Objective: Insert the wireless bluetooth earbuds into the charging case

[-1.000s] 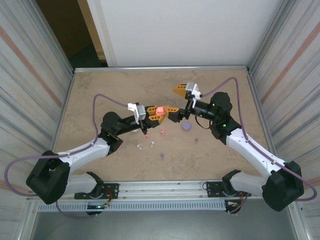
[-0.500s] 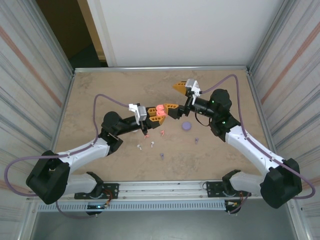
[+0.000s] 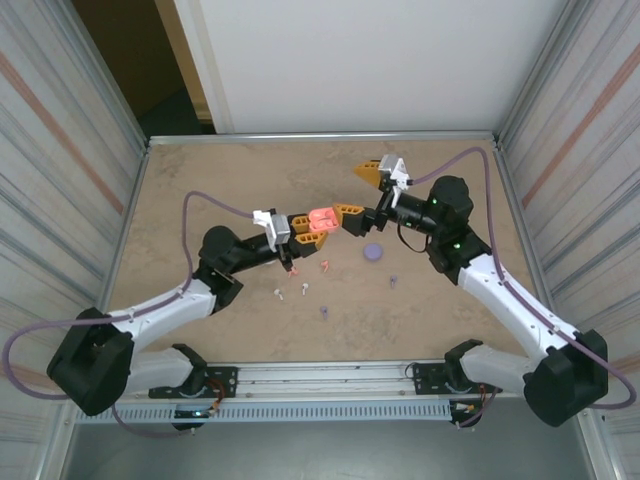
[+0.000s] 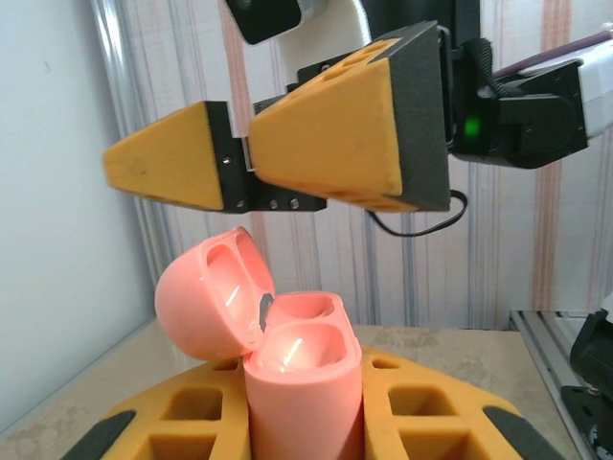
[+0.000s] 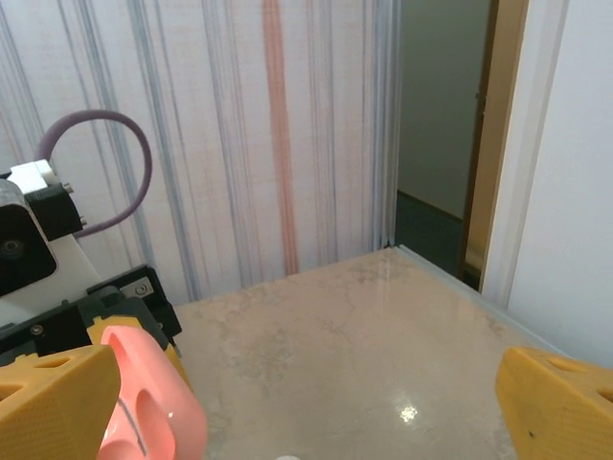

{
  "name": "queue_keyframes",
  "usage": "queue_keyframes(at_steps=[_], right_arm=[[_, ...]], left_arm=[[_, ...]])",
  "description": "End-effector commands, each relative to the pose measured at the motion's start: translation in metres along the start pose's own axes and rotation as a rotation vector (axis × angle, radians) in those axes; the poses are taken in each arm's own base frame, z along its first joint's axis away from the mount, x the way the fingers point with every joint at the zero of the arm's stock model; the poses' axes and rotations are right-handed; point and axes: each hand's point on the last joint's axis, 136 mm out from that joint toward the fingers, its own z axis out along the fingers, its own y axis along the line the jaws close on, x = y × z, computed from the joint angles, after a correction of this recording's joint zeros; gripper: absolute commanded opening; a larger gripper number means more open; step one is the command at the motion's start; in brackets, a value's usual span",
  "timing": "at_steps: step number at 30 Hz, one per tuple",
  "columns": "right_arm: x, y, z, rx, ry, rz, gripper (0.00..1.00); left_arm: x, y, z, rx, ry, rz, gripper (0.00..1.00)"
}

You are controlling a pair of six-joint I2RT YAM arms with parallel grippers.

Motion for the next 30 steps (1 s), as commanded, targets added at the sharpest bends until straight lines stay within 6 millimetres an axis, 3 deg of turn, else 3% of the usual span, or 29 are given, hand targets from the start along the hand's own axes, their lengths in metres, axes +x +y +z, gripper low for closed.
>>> queue_keyframes(at_steps=[1, 6, 11, 16, 20, 30], right_arm=[[-0.006, -0.009, -0.011, 0.086, 0.024, 0.017, 1.00], [0.024, -0.035, -0.020, 0.224, 0.148, 0.195, 1.00], [0.079, -0.063, -0.026, 0.366, 0.239, 0.393, 0.99], [0.127, -0.078, -0.026, 0.452, 0.402, 0.546, 0.94], [0.156, -0.073, -0.014, 0.407, 0.503, 0.651, 0.91], [0.227, -0.030, 0.032, 0.234, 0.738, 0.726, 0.74]], left_arm=[[-0.005, 0.003, -0.009, -0.069, 0.000, 0.056, 0.00], [-0.001, 0.008, -0.028, -0.160, 0.024, 0.081, 0.00], [-0.006, 0.007, -0.046, -0.217, 0.018, 0.092, 0.00], [-0.014, 0.002, -0.057, -0.230, 0.015, 0.104, 0.00], [-0.021, -0.002, -0.064, -0.238, 0.001, 0.114, 0.00], [-0.031, -0.012, -0.081, -0.249, -0.024, 0.128, 0.00]])
